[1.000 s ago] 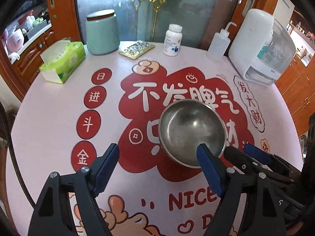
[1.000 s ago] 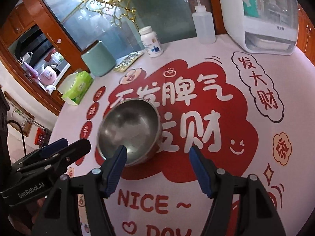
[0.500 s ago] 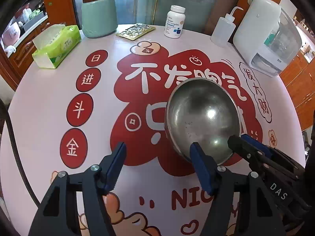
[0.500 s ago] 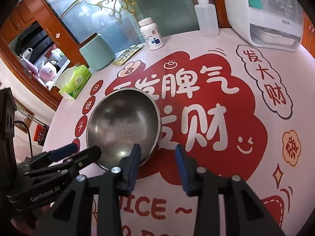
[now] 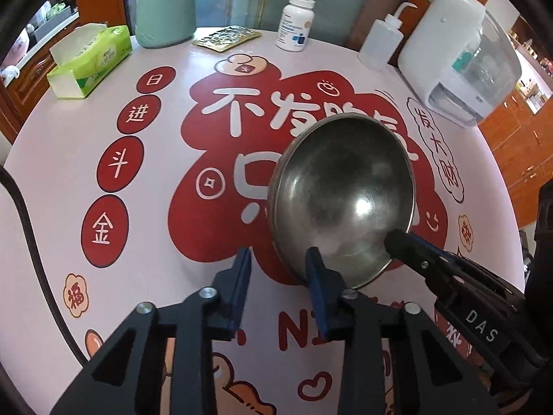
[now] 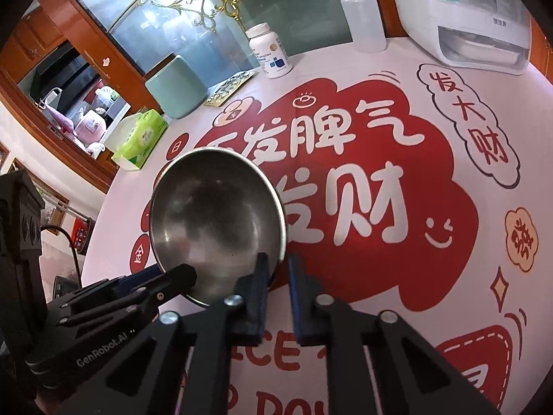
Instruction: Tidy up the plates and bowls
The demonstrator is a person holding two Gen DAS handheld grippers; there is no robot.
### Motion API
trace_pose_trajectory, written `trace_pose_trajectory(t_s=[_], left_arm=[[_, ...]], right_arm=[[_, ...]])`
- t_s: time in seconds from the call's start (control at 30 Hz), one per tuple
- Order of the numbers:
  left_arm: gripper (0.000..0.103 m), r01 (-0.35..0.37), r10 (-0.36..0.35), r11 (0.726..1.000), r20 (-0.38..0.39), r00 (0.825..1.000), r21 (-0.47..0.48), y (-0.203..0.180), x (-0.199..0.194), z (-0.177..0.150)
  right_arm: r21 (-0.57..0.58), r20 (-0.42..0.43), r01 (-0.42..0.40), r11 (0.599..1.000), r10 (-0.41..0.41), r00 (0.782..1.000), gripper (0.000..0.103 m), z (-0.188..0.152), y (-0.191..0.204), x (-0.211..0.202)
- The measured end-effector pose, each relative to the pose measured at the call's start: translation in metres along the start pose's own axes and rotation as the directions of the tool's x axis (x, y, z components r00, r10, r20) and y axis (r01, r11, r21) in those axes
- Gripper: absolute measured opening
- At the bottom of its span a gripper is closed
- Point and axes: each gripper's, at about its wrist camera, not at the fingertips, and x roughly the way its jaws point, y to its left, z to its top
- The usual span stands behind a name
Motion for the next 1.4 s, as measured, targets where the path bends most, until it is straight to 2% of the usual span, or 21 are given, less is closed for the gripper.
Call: trace_pose_trajectory(t_s=[0.07, 0.17, 0.43, 0.73, 1.4], left_arm=[[0.017, -0.002, 0.002, 1.000, -0.004, 1.000, 0.010, -0.002, 0.000, -0.001], [0.014, -0.013, 0.013, 0.999, 0.003, 1.000, 0.030, -0.004, -0.003, -0.004], [0.014, -0.014, 0.014, 0.999, -0.001, 1.000, 0.036, -0.004, -0.014, -0.021], [0.015, -0.021, 0.022, 0.999, -0.026, 0.999, 0.034, -0.002, -0.038, -0.058], [0.015, -0.008, 0.007, 0.999, 0.017, 1.000, 0.038, -0.006, -0.136, -0.148]], right_arm=[[0.007, 0.002, -0.002, 1.000, 0.002, 1.000, 0.009, -0.002, 0.000, -0.001], [0.015, 0.005, -0.005, 1.000, 0.005, 1.000, 0.008, -0.005, -0.001, -0.004], [0.016, -0.019, -0.008, 1.000, 0.008, 1.000, 0.008, -0.017, 0.003, -0.014], [0.038, -0.059, -0.033, 0.999, 0.035, 0.998, 0.008, -0.048, 0.009, -0.035], [-0.031, -0.041, -0.073, 0.997, 0.072, 0.997, 0.008, -0.126, 0.040, -0.128]])
